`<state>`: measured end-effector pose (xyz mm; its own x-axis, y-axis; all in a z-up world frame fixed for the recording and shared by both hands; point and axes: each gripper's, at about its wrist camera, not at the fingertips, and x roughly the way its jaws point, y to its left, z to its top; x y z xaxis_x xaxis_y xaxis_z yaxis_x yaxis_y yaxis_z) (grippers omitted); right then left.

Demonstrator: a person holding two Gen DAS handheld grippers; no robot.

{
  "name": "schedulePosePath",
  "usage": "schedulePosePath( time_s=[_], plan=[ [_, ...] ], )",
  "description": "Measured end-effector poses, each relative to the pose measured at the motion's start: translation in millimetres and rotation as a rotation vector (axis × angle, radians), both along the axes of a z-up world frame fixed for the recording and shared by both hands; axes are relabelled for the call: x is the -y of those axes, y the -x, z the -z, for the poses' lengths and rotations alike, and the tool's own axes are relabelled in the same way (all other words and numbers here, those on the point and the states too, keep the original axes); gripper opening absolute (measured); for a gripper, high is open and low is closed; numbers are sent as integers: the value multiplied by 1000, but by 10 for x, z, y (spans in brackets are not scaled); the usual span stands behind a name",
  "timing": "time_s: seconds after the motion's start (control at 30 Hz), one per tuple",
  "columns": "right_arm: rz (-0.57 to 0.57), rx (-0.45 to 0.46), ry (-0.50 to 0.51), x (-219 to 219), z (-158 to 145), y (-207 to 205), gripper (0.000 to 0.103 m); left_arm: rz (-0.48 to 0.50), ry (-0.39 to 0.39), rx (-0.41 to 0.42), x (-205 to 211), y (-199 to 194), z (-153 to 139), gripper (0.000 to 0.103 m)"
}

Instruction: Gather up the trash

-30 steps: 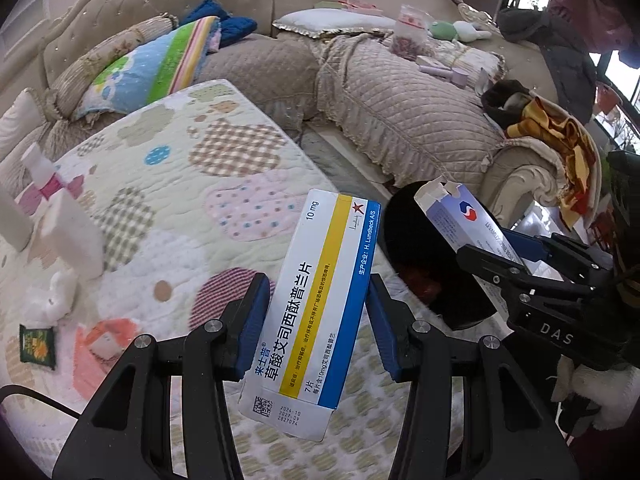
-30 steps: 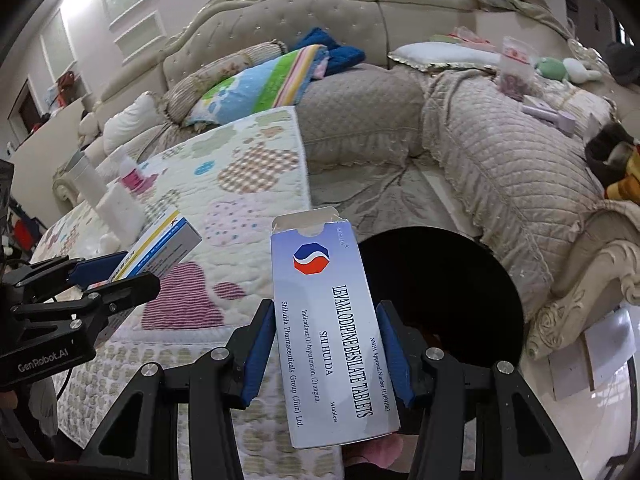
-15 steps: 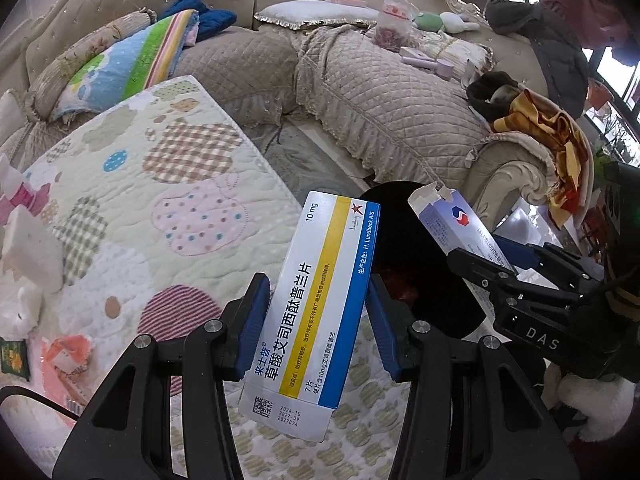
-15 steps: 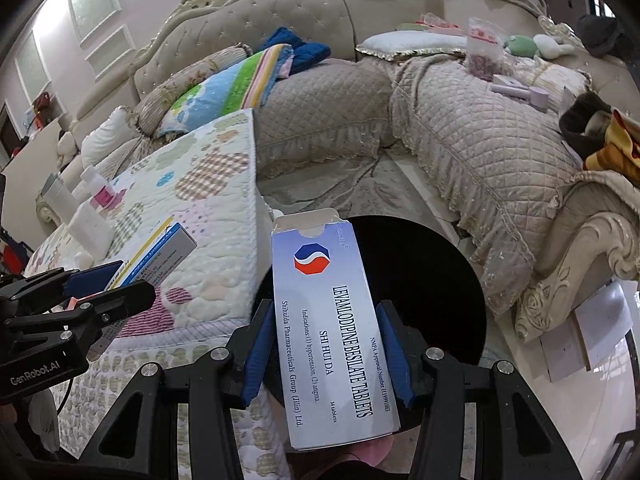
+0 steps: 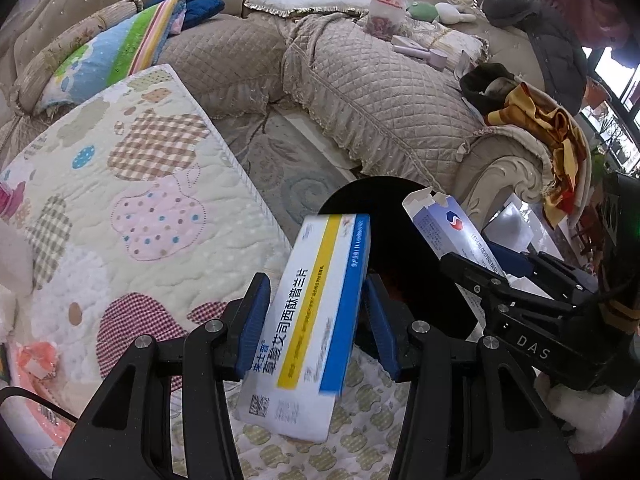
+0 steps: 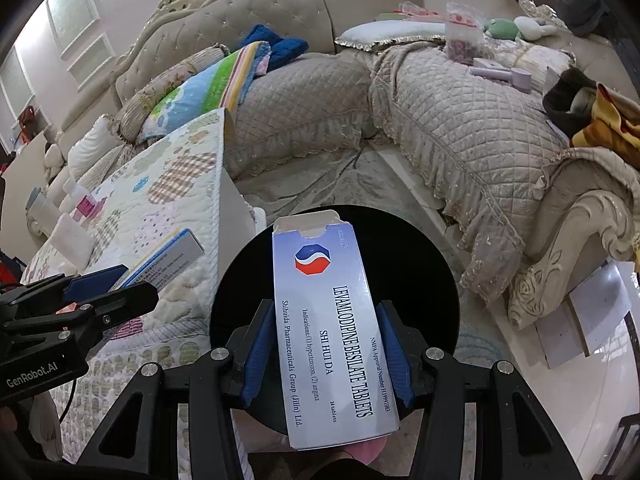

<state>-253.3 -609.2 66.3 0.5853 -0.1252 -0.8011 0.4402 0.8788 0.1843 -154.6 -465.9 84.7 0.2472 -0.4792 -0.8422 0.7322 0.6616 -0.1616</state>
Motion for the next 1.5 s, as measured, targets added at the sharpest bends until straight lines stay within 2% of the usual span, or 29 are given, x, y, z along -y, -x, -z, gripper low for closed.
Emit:
schedulePosePath(
  time_s=[0.03,0.07,0.5,0.83,0.93,1.0,1.5],
  plan=[
    [1,-2,-1,14,10,-1,50,1,-2,-1,10,-2,7,39],
    [2,-3,-1,21,15,1,50,5,-10,-4,32,-4,22,38],
    [18,-15,-18,125,112,-16,50,-13,-5,-51,62,-96,98,38],
    [20,-46,-47,100,202,-84,51,-35,-5,-73,-17,-134,124,40],
    [15,-54,-42,69,208,-86,52,-50,-2,-70,-68,-147,113,47],
    [11,-57,-40,42,202,-90,52,-64,6,-68,-117,-155,99,48],
    [-60,-46,-8,-336,18,-229,60,-145,11,-11,-636,-157,-97,49]
  ],
)
